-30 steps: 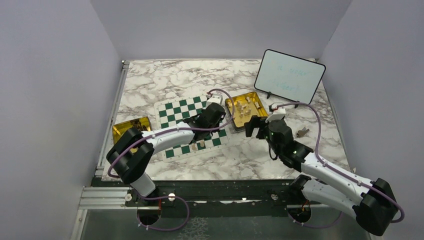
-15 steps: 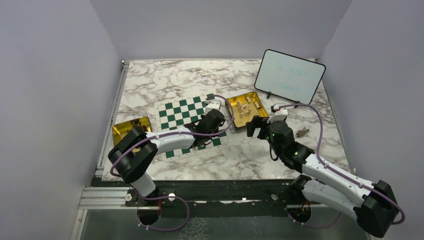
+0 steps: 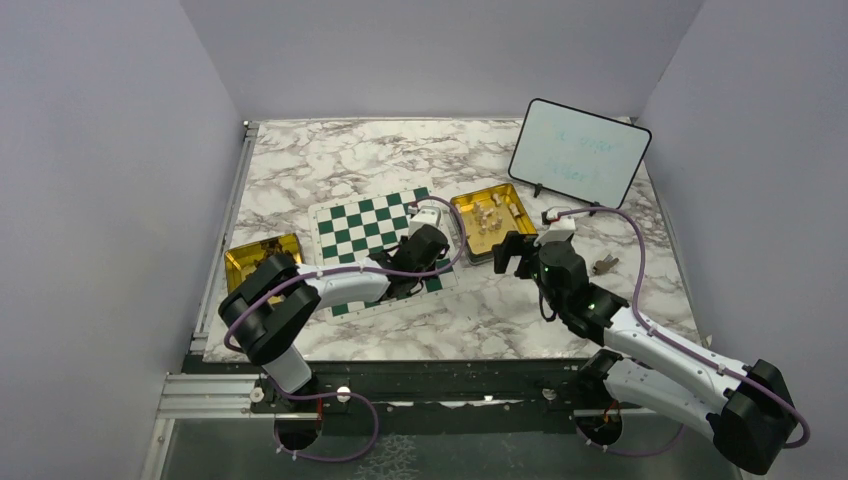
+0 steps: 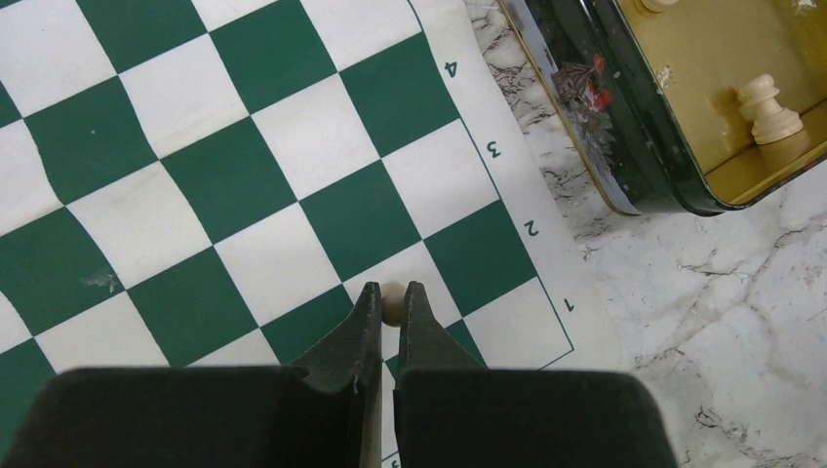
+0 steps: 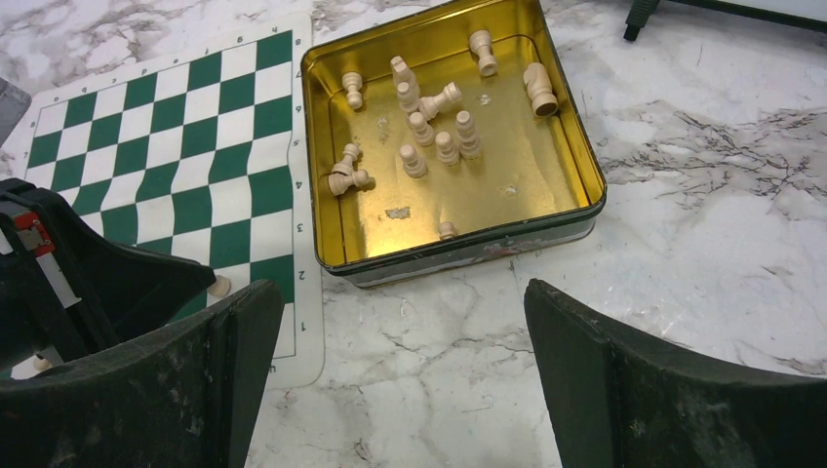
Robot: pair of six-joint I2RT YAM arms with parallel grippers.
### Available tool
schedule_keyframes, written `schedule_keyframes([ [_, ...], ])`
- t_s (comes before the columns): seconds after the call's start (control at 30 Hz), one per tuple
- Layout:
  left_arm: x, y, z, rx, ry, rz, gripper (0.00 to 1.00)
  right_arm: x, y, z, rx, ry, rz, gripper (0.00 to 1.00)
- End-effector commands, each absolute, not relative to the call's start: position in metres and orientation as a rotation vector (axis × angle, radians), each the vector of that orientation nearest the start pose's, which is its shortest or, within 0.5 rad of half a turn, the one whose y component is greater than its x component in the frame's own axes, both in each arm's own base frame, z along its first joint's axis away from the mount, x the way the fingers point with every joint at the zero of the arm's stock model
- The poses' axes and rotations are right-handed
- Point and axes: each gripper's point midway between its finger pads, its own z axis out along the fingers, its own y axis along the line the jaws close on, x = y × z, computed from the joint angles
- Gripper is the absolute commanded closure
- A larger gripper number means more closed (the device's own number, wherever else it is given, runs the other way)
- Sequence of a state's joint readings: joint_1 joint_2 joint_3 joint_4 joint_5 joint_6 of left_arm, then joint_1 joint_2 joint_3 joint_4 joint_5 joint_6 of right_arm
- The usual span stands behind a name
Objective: Set up the chess pieces on the board
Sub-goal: Place the chess piece on the chessboard.
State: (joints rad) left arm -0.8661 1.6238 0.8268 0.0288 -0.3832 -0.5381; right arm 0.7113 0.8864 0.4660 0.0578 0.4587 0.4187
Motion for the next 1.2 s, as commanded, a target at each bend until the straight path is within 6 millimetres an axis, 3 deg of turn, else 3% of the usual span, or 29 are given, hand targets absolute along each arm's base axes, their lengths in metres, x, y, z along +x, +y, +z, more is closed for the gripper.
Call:
schedule_keyframes([
  [0.0, 0.292, -0.281, 0.044, 0.181, 2.272, -0.324, 1.00, 0.278, 0.148, 0.149, 0.056, 1.911, 0.290, 0.00],
  [0.43, 0.289, -0.283, 0.039, 0.185, 2.267, -0.329, 0.99, 0.278, 0.150, 0.145, 0.050, 1.919, 0.292, 0.00],
  [0.63, 0.290, -0.277, 0.042, 0.174, 2.266, -0.291, 0.92, 0.278, 0.152, 0.143, 0.044, 1.925, 0.299, 0.00],
  [0.73, 0.290, -0.278, 0.047, 0.172, 2.261, -0.297, 0.78, 0.279, 0.154, 0.142, 0.039, 1.930, 0.304, 0.00],
  [0.87, 0.289, -0.283, 0.060, 0.161, 2.250, -0.339, 0.72, 0.280, 0.159, 0.144, 0.026, 1.933, 0.318, 0.00],
  [1.07, 0.290, -0.293, 0.104, 0.128, 2.194, -0.446, 0.67, 0.286, 0.167, 0.154, -0.002, 1.922, 0.341, 0.03],
  [1.17, 0.290, -0.297, 0.125, 0.132, 2.168, -0.503, 0.64, 0.293, 0.173, 0.160, -0.019, 1.917, 0.351, 0.10],
])
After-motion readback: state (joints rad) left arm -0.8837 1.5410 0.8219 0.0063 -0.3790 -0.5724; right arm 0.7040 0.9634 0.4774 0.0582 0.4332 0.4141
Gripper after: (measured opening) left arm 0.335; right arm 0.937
